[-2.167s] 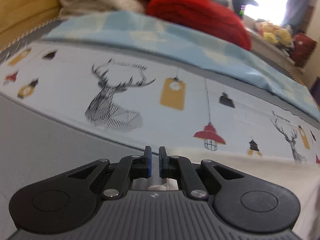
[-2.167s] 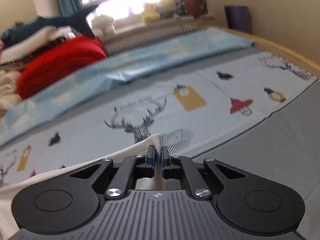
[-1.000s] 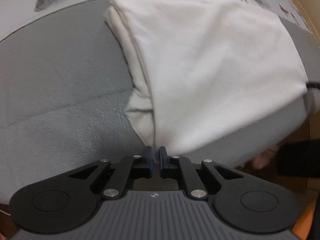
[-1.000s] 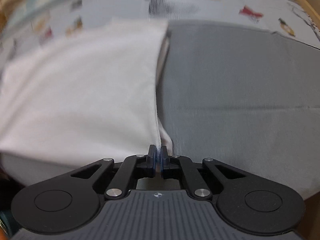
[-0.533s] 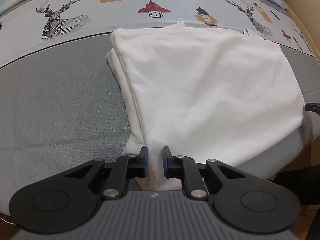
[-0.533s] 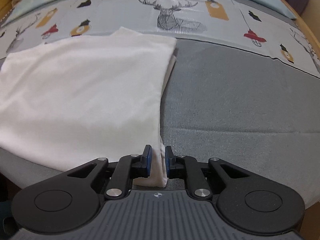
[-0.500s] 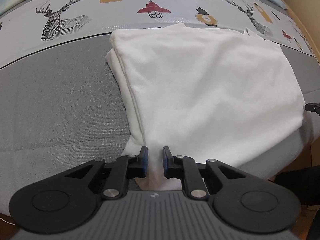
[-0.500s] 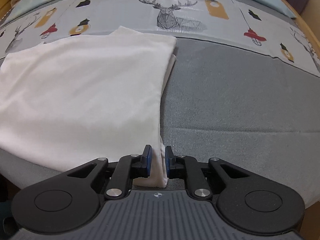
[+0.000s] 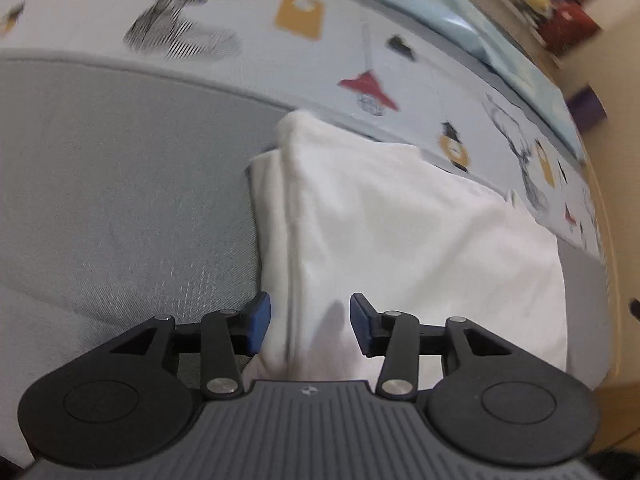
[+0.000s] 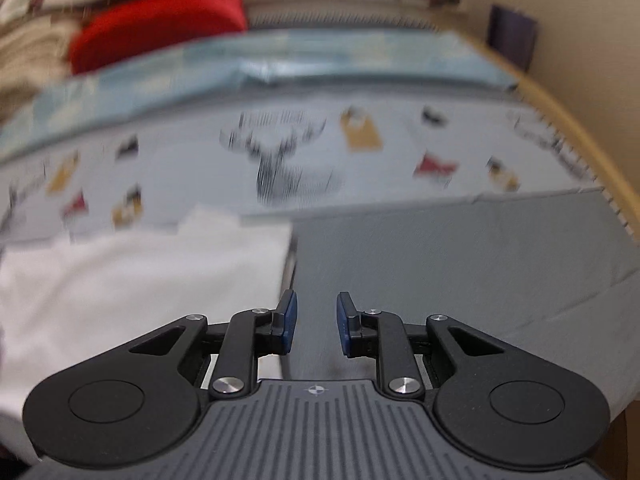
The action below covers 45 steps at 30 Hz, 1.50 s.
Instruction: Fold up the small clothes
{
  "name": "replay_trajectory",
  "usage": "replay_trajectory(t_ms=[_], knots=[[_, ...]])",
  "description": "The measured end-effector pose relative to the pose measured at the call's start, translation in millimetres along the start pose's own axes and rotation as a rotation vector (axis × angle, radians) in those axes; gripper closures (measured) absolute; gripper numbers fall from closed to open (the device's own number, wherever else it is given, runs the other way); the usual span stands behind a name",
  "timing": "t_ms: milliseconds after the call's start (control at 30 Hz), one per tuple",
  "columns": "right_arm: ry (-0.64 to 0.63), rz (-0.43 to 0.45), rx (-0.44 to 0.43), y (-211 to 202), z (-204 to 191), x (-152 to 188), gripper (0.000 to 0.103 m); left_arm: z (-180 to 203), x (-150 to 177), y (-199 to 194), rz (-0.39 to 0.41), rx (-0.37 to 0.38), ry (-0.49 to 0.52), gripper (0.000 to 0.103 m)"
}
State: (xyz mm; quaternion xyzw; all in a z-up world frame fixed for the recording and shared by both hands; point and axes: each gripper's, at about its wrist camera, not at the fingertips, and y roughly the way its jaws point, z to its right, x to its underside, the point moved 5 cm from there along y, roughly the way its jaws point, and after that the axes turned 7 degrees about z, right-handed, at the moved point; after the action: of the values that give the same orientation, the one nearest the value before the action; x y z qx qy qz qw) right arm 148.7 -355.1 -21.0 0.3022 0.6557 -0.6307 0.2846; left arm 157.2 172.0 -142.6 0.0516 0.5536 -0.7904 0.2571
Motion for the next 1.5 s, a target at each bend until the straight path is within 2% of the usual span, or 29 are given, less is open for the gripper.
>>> replay_trajectory(t_ms=[67, 167, 233, 300, 400, 433, 500, 567, 633, 733, 833, 1000, 1167, 1233, 1267, 1333, 1400, 1500], knots=[[-0.008, 0.048, -0.011, -10.7, 0.6, -6.3, 0.072, -5.7, -2.6, 13.2, -0.041, -0.039, -0.023, 0.054], [-0.005, 0.087, 0.007, -10.2, 4.5, 5.7, 0.072, 0.4, -4.7, 24.4, -0.056, -0.014, 0.007, 0.055], [0.006, -0.008, 0.054, 4.1, 7.4, 15.8, 0.072, 7.6, -3.3, 27.1, -0.061, -0.005, 0.061, 0.072], [0.052, 0.012, 0.089, 4.4, 9.9, 11.6, 0.072, 10.4, -4.2, 24.7, -0.058, -0.007, 0.093, 0.087], [0.082, 0.037, 0.102, 8.6, 4.6, 4.7, 0.072, 6.2, -10.1, 8.6, 0.004, -0.025, 0.103, 0.090], [0.088, 0.029, 0.108, 12.7, 1.8, 4.8, 0.072, 3.4, -13.2, -0.3, 0.035, -0.065, 0.119, 0.090], [0.113, 0.015, 0.098, 18.4, -5.8, 5.3, 0.072, -7.1, -17.0, -15.3, 0.083, -0.233, 0.187, 0.090], [0.151, 0.013, 0.072, 23.0, -15.4, 3.2, 0.072, -19.1, -17.2, -25.5, 0.097, -0.396, 0.245, 0.091], [0.160, 0.010, 0.048, 25.0, -27.5, 2.0, 0.072, -28.4, -17.8, -32.6, 0.093, -0.463, 0.261, 0.091], [0.137, 0.006, 0.019, 26.2, -43.2, 2.5, 0.072, -22.6, -24.5, -46.1, 0.122, -0.388, 0.200, 0.091], [0.099, 0.011, -0.005, 23.1, -53.2, 2.1, 0.072, 8.4, -31.3, -59.7, 0.160, -0.224, 0.131, 0.091], [0.092, 0.021, -0.012, 17.1, -48.3, 1.3, 0.072, 109.2, -28.8, -63.8, 0.161, 0.078, 0.130, 0.092], [0.096, 0.006, 0.006, 16.6, -37.7, 6.7, 0.072, 221.3, -15.3, -41.9, 0.122, 0.308, 0.132, 0.092], [0.094, -0.006, 0.012, 16.8, -34.6, 10.3, 0.072, 256.3, -8.1, -30.7, 0.120, 0.343, 0.127, 0.089], [0.093, -0.011, 0.013, 17.0, -33.7, 11.7, 0.072, 271.5, -4.7, -24.2, 0.114, 0.348, 0.126, 0.084], [0.092, -0.015, 0.007, 17.1, -33.5, 13.6, 0.072, 289.5, 0.2, -19.2, 0.100, 0.401, 0.141, 0.082], [0.088, -0.020, 0.002, 19.1, -34.5, 15.0, 0.072, 290.1, -1.6, -21.4, 0.115, 0.435, 0.146, 0.082], [0.092, -0.034, -0.019, 22.4, -38.4, 15.8, 0.072, 268.0, -5.8, -21.2, 0.101, 0.393, 0.144, 0.082]])
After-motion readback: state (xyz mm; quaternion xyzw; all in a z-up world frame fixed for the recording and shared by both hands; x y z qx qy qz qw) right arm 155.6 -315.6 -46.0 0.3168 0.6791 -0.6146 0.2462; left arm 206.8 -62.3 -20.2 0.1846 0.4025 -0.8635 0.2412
